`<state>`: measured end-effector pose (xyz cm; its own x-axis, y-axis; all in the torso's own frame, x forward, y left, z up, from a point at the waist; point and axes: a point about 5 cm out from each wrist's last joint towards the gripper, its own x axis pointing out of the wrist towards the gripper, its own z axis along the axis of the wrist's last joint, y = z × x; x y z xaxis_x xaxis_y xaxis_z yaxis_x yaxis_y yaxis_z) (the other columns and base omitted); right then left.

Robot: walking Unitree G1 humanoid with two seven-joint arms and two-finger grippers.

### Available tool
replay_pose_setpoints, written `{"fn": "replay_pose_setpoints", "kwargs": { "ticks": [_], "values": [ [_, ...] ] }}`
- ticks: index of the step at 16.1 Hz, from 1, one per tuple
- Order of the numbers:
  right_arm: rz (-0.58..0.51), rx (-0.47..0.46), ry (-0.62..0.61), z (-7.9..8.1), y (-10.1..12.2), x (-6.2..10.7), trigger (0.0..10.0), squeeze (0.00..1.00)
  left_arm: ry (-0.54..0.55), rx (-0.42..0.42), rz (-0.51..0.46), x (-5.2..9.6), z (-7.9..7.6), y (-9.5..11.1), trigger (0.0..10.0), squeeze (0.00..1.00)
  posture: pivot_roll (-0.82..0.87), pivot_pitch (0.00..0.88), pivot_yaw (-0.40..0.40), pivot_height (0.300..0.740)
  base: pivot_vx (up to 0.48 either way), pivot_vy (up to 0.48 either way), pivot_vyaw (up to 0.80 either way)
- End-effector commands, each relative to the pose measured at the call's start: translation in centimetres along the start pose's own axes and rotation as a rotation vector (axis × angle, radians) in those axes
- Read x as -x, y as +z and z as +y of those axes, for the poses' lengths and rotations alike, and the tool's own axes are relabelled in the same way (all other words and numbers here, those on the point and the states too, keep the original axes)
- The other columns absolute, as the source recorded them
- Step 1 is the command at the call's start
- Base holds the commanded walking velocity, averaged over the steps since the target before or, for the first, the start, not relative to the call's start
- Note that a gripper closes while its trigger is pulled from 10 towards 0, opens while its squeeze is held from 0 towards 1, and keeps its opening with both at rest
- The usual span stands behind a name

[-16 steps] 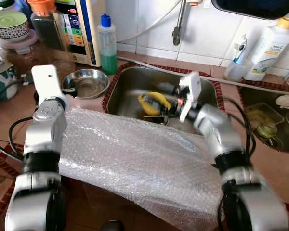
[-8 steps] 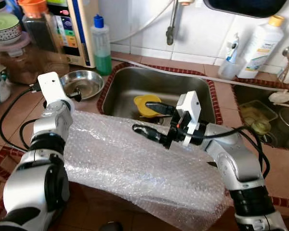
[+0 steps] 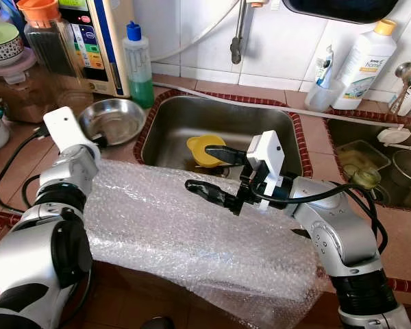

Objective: Kitchen organization

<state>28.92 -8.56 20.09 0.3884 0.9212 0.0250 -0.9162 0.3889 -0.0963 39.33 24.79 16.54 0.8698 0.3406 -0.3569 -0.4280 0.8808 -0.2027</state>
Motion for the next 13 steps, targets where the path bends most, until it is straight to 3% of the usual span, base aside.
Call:
{"fn": "replay_pose_setpoints", "kwargs": {
  "ticks": [1,5,13],
  "values": [
    [0.004,0.024,0.003,0.0,0.5,0.0,10.0,0.00,0.029,0.023,0.020,-0.1,0.5,-0.1,0.0,0.00,0.02,0.054,0.013,0.740,0.000,0.000,0.00],
    [0.013,0.029,-0.005,-0.2,0.4,0.0,10.0,0.00,0.085,0.048,0.034,-0.2,1.9,-0.6,0.0,0.00,0.02,0.052,0.012,0.740,0.000,0.000,0.00],
    [0.026,0.036,-0.011,-0.4,0.2,0.0,10.0,0.00,0.167,0.034,-0.031,-0.1,3.2,0.7,0.0,0.00,0.03,0.055,0.005,0.740,0.000,0.000,0.00]
  ]
}}
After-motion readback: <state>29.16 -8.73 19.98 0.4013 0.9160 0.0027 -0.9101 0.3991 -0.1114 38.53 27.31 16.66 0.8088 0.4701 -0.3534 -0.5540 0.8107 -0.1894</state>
